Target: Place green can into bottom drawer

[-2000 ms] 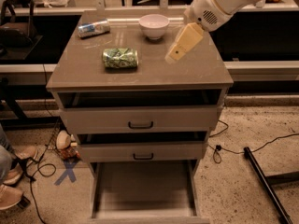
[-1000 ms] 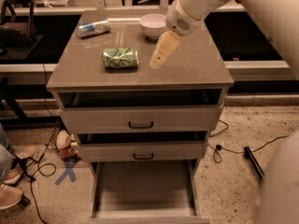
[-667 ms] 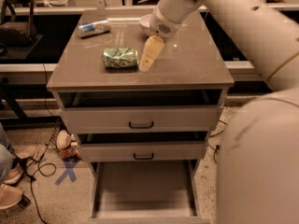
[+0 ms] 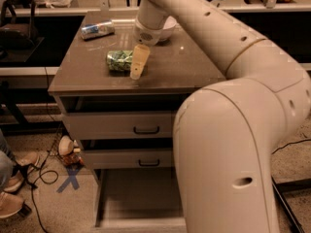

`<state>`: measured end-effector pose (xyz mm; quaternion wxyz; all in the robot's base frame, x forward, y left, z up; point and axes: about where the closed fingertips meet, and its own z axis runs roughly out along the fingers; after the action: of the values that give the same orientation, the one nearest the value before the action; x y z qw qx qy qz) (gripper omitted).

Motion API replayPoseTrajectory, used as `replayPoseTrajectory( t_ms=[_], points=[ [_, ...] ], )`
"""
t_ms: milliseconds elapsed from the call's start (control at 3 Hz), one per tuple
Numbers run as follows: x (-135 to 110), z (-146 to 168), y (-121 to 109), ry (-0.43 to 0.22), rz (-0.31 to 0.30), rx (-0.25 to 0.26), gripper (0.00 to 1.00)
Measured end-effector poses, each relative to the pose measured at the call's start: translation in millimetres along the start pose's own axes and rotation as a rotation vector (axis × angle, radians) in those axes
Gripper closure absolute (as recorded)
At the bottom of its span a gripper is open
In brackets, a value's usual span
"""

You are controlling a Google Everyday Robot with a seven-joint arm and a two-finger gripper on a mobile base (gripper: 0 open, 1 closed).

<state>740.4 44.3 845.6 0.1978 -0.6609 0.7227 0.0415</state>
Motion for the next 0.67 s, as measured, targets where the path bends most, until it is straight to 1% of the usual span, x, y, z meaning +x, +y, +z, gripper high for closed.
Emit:
replayPoseTrajectory(
  t_ms=[333, 667],
  points=[
    [-16.8, 9.8, -0.3, 0.037, -0.036, -0.002, 0.00],
    [-28.4, 13.3, 1.0, 0.061, -0.062, 0.003, 0.14]
  ],
)
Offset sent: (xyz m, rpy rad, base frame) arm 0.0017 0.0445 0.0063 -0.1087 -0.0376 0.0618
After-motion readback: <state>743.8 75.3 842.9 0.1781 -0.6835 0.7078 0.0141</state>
